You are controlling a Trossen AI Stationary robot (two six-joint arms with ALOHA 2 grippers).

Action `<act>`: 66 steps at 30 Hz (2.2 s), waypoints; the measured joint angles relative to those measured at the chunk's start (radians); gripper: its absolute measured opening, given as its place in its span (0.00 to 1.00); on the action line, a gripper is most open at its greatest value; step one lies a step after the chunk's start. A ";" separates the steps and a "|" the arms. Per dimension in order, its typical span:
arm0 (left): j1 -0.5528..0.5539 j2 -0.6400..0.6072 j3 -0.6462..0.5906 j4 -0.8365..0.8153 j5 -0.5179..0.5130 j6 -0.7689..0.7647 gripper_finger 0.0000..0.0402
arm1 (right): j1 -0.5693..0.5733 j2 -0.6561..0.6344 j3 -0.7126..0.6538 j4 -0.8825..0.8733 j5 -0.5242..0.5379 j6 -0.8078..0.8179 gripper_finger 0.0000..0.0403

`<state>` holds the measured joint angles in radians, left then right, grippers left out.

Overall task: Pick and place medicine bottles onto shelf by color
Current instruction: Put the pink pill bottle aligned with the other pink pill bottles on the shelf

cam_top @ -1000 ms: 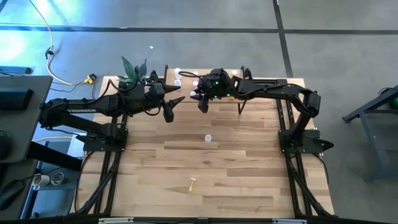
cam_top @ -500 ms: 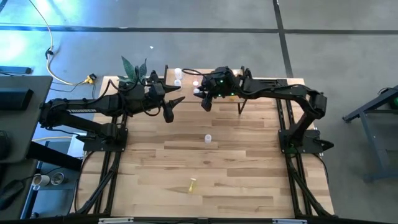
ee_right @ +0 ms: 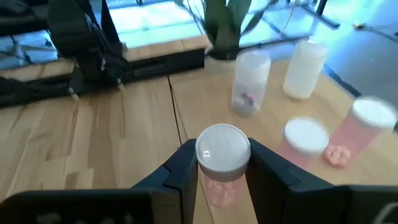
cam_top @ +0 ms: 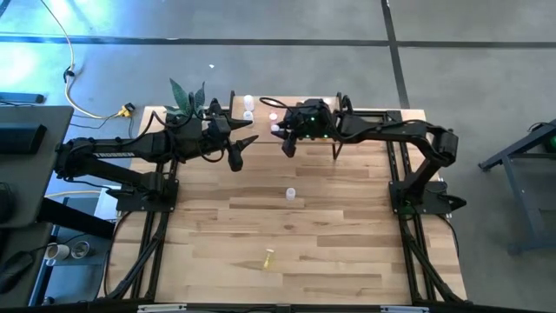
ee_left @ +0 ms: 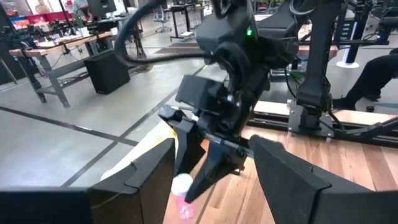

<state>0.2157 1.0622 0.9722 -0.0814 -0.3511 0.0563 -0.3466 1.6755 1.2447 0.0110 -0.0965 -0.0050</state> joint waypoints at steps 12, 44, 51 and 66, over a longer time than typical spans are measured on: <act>0.000 0.000 0.000 -0.003 0.000 0.000 0.52 | -0.006 0.039 -0.001 0.015 0.000 -0.021 0.25; 0.000 0.000 0.000 -0.004 0.000 0.000 0.52 | -0.020 0.047 -0.001 0.007 -0.025 -0.064 0.26; 0.000 0.000 0.000 -0.005 0.000 0.000 0.52 | -0.020 0.047 -0.001 0.008 -0.013 -0.065 0.32; 0.000 0.000 0.000 -0.005 0.000 0.000 0.52 | -0.021 0.047 -0.001 0.016 0.029 -0.074 0.41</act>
<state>0.2154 1.0618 0.9722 -0.0860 -0.3515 0.0566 -0.3672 1.7225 1.2442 0.0265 -0.0677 -0.0792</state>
